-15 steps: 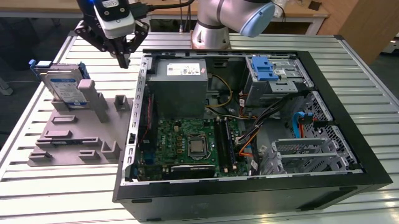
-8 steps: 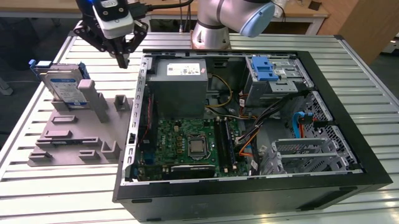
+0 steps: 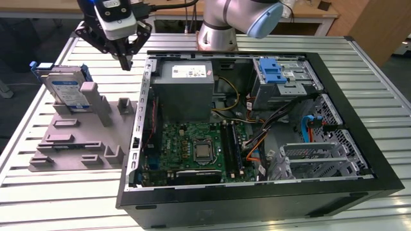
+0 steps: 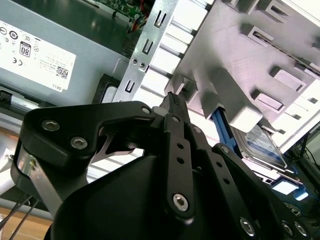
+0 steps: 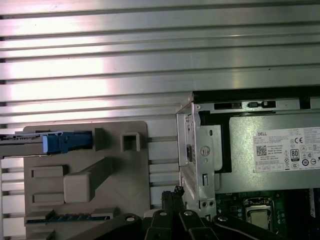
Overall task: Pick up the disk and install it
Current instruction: 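Reach for the disk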
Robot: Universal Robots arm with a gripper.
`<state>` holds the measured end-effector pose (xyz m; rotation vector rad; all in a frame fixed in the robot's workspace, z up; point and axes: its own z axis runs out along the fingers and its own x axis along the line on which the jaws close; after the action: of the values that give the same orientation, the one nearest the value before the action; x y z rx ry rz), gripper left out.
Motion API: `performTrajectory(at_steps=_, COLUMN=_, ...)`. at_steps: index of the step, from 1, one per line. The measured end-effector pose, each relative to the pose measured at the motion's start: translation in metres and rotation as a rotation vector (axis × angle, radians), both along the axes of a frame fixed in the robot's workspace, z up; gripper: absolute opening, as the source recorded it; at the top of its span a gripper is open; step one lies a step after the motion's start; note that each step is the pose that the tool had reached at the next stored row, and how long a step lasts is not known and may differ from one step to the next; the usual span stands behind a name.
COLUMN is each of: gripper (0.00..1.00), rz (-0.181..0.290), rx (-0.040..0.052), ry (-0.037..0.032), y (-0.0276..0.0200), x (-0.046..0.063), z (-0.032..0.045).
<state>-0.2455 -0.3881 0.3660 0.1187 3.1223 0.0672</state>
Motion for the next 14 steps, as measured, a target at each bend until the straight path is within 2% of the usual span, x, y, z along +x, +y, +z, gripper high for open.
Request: performTrajectory(at_steps=14, gripper=0.11, rz=0.000, rx=0.0000, ry=0.0000, y=0.0001, x=-0.0055, z=0.0000)
